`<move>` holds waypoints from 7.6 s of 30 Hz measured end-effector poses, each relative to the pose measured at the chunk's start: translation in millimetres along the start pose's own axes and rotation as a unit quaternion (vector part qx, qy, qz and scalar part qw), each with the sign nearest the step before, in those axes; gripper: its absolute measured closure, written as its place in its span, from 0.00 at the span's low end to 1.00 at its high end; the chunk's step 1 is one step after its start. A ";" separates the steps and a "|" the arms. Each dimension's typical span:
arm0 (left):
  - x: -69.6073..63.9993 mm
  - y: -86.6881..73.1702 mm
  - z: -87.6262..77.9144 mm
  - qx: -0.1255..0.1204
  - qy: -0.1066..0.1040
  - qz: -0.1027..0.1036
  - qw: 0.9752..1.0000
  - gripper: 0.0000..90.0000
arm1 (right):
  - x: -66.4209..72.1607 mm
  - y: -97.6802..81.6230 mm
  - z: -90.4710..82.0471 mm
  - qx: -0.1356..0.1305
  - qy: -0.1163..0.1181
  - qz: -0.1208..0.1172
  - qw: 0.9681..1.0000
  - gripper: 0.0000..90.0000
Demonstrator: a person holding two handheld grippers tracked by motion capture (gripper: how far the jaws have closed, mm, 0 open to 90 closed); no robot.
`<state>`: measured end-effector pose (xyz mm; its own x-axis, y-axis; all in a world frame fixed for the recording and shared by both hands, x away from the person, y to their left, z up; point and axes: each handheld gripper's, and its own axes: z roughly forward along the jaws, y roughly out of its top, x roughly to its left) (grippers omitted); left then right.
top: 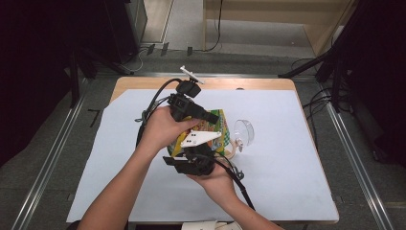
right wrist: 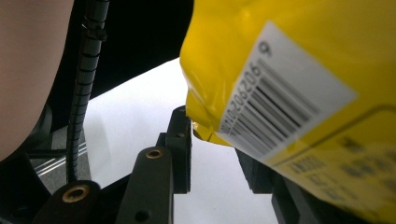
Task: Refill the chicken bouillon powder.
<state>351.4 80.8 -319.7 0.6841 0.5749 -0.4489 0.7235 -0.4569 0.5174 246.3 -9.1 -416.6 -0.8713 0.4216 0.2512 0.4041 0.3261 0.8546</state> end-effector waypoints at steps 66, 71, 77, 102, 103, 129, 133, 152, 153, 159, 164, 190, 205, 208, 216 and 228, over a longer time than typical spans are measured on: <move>10.0 3.7 -1.6 -0.016 -0.009 -0.012 1.000 0.77 | -9.0 6.9 0.6 0.017 0.001 -0.003 1.000 0.78; 13.5 4.0 -0.7 -0.007 -0.010 -0.018 1.000 0.77 | -8.8 8.5 2.4 0.020 0.004 0.000 1.000 0.78; 14.9 3.8 1.7 0.006 -0.014 -0.026 1.000 0.76 | -6.3 7.1 3.0 0.021 0.008 0.005 1.000 0.77; -5.8 -1.8 1.2 -0.011 0.025 0.006 1.000 0.77 | -5.5 -1.0 1.1 0.001 -0.002 -0.009 1.000 0.76; -6.4 -2.2 0.7 -0.011 0.023 0.005 1.000 0.78 | -5.5 -1.3 1.2 0.000 -0.001 -0.009 1.000 0.76; 3.9 -1.7 -3.7 -0.008 -0.002 -0.015 1.000 0.79 | -2.9 4.0 -0.9 0.011 0.005 -0.004 1.000 0.76; 3.4 -2.0 -4.4 -0.005 -0.005 -0.020 1.000 0.79 | -1.2 5.0 -1.4 0.013 0.007 -0.004 1.000 0.75; 8.5 3.1 2.7 0.006 -0.006 -0.018 1.000 0.79 | -5.3 4.1 0.6 0.020 0.009 0.006 1.000 0.74; 9.4 3.8 2.8 0.007 -0.006 -0.018 1.000 0.79 | -6.5 4.6 1.1 0.020 0.008 0.006 1.000 0.74; 13.9 6.0 3.3 0.010 -0.012 -0.023 1.000 0.79 | -8.3 6.3 2.5 0.021 0.007 0.009 1.000 0.73; 15.3 7.5 2.7 0.016 -0.015 -0.026 0.999 0.79 | -8.3 7.4 3.2 0.019 0.008 0.004 1.000 0.73; 14.1 16.1 2.3 0.030 -0.015 -0.036 0.999 0.80 | -8.3 12.5 -1.5 0.011 0.001 -0.007 1.000 0.73; 6.0 16.2 4.4 0.027 0.006 -0.017 0.999 0.80 | -11.1 10.5 -3.3 0.011 0.001 -0.005 1.000 0.71; 5.2 15.8 4.2 0.026 0.006 -0.016 1.000 0.80 | -11.4 10.0 -3.6 0.010 0.002 -0.008 1.000 0.71; 5.8 13.8 4.6 0.024 0.005 -0.020 0.999 0.80 | -10.8 9.0 -3.1 0.013 0.001 -0.010 1.000 0.72; 5.7 14.0 3.4 0.022 -0.002 -0.023 0.999 0.79 | -10.1 9.7 -5.0 0.012 -0.001 -0.012 1.000 0.74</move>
<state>365.7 75.3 -317.5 0.6504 0.5932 -0.4745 0.7575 -0.4600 0.4632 257.7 -14.3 -408.6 -0.8801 0.4149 0.2307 0.3906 0.3565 0.8487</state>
